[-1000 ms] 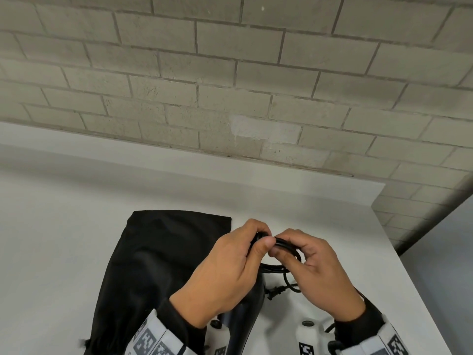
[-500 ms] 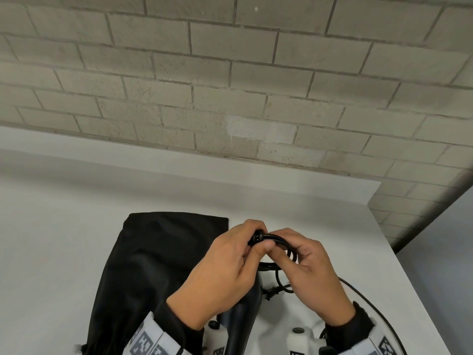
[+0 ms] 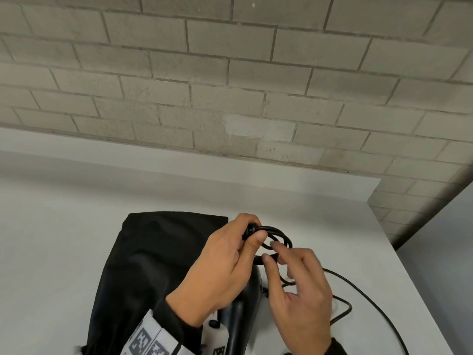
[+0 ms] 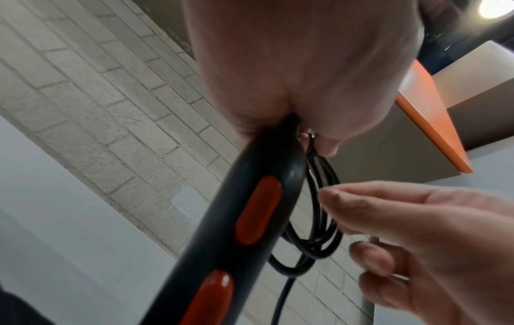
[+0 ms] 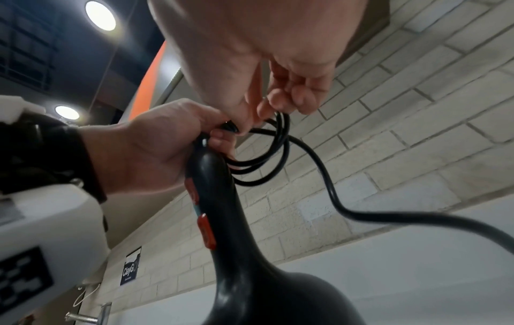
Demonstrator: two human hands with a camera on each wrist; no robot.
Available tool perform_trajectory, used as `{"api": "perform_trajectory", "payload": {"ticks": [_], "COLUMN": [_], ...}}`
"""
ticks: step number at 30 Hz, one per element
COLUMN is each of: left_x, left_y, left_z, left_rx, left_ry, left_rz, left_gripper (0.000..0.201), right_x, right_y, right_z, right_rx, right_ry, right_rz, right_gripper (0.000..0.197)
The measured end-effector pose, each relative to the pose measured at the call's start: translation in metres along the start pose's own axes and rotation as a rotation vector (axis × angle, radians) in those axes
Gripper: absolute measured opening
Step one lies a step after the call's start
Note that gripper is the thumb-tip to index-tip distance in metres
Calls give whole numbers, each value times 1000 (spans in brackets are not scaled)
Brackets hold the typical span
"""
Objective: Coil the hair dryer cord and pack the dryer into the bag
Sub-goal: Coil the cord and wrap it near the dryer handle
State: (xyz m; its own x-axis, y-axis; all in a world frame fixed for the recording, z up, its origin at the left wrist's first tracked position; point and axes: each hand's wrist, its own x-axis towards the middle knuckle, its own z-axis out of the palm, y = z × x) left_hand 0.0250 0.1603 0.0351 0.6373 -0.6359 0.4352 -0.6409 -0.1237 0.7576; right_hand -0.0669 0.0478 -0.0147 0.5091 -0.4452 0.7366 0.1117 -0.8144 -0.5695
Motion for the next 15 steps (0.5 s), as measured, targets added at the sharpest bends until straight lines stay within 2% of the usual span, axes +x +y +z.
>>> {"api": "perform_trajectory", "payload": {"ticks": [3, 5, 8, 12, 15], "left_x": [2, 3, 2, 1, 1], "left_y": [1, 1, -1, -3, -2], "left_z": [1, 1, 1, 2, 2], "left_rx": [15, 16, 5, -34, -63], "left_ry": [6, 22, 48, 32, 5], "left_rz": [18, 14, 9, -1, 0], "left_gripper": [17, 14, 8, 7, 8], "right_x": [3, 7, 18, 36, 38], "right_y": [-2, -6, -14, -17, -14], "right_z": [3, 2, -5, -18, -21], "right_rx": [-88, -46, 117, 459, 631], "right_ry": [-162, -230, -359, -518, -543], "right_rz": [90, 155, 312, 553, 595], "right_gripper": [36, 32, 12, 32, 29]}}
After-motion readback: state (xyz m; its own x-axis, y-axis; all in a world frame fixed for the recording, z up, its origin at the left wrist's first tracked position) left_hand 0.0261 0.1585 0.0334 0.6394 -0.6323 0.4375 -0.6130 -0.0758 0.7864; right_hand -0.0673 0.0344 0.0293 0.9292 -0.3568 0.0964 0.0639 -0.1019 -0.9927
